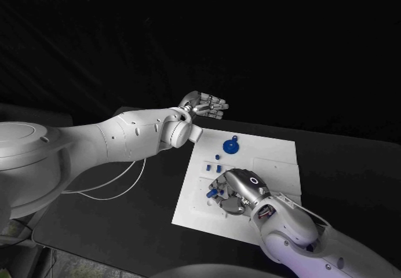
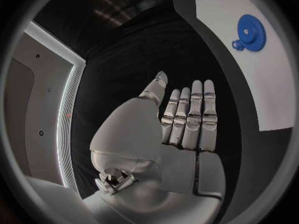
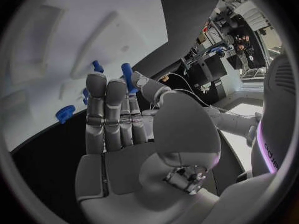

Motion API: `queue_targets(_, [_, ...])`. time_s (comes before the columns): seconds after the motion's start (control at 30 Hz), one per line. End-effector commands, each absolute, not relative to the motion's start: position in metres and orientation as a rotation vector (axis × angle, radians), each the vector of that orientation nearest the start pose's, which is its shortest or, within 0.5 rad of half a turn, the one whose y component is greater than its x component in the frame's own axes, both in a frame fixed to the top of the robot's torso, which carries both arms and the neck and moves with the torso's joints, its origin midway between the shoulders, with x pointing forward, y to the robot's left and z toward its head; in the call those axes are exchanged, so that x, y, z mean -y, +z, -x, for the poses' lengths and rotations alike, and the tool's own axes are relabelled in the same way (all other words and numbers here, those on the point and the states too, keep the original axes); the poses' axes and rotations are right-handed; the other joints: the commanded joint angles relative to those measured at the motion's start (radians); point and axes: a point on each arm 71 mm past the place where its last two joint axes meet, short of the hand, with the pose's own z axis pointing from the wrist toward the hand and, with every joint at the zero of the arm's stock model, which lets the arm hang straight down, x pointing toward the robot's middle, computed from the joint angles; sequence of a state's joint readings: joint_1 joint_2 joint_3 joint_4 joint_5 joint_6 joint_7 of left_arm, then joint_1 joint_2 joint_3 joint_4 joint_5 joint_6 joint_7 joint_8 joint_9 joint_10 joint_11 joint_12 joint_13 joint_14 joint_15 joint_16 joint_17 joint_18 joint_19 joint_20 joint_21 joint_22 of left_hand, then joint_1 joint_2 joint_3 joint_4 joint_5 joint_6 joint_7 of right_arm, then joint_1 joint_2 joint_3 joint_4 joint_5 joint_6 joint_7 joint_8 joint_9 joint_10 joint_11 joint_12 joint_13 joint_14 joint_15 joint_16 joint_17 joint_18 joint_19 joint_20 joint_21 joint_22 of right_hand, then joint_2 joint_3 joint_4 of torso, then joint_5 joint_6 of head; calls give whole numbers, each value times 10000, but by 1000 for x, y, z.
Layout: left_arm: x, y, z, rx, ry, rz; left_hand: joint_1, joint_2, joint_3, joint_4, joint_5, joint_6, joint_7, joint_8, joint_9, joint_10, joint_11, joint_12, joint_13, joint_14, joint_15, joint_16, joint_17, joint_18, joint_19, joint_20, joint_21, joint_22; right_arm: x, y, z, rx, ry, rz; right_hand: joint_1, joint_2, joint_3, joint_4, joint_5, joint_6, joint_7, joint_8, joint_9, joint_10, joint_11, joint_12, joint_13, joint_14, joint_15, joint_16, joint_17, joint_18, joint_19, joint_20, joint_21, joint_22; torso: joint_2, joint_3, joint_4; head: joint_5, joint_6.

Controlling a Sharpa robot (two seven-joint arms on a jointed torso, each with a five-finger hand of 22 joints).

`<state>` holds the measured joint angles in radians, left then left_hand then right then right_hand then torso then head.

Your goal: Assemble the parts on the task board

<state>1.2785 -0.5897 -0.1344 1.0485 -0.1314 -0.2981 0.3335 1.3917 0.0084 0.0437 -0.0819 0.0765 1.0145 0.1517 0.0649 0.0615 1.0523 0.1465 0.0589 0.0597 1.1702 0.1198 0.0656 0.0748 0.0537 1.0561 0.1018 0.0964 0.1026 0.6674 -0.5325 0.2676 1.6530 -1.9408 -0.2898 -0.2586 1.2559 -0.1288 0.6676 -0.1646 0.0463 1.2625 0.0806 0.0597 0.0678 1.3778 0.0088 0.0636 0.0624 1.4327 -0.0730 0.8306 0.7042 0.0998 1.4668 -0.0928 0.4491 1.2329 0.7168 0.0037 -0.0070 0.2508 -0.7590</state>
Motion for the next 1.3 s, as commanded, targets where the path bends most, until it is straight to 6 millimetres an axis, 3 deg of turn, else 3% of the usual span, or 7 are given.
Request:
queue_targets(0.03, [-220, -192, -572, -14531, -12668, 9517, 41, 49, -72, -20, -41, -35, -1, -15, 9, -40, 24, 32, -8, -77, 21, -21, -7, 124, -6, 48, 32, -20, 32, -265, -369, -16381, 8764, 3059, 16, 90, 0, -75, 20, 148, -80, 51, 48, 69, 23, -4, 9, 39, -10, -57, 14, 68, 372, -59, 57, 18, 3, 2, -7, 15, -23])
queue_targets(1.3, [-218, -193, -572, -14590, -12706, 9514, 37, 57, -90, -6, -40, -41, 1, -14, 9, -46, 27, 31, -9, -84, 23, -22, -6, 125, -8, 52, 35, -37, 29, -279, -363, -16791, 8165, 3799, 16, 119, -36, -125, 20, 151, -80, 50, 46, 70, 23, -3, 10, 33, -10, -62, 55, 73, 374, -58, 26, 90, 0, 2, 0, 38, -111])
